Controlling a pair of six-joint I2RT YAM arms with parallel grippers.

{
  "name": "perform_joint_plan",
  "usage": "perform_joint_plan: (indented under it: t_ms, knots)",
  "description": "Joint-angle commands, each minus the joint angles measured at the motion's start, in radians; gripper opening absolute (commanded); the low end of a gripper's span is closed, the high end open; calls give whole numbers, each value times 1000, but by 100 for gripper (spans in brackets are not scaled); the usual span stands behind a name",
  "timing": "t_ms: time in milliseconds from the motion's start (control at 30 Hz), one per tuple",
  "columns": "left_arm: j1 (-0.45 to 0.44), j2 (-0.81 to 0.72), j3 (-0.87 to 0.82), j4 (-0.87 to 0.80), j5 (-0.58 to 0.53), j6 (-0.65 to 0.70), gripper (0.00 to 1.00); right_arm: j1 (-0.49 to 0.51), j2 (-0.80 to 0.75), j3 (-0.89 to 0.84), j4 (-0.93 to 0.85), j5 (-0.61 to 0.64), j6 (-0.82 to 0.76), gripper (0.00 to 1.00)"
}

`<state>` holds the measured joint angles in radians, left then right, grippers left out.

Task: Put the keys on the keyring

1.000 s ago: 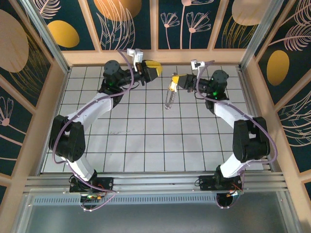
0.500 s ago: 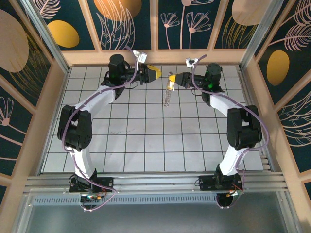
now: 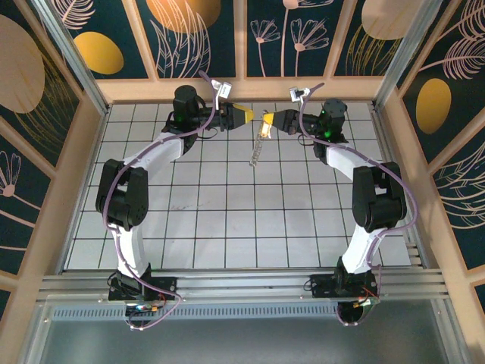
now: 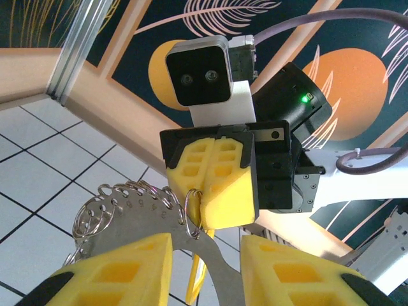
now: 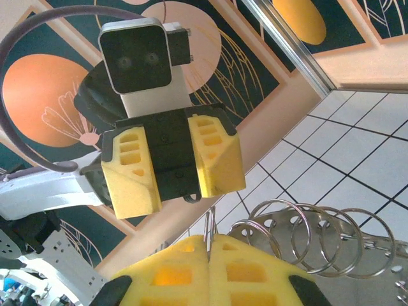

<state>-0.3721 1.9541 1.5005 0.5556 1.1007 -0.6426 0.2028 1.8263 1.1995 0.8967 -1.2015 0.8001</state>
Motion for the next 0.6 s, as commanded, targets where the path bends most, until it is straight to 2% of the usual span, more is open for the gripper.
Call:
perform_joint_plan:
  t_ms: [0, 567]
  knots:
    - [-1, 19, 29, 87, 28, -54, 33, 13, 11, 44, 79, 1, 17, 0]
    - [-1, 35, 26, 129, 33, -88, 31, 39, 27, 67, 84, 9, 27, 0]
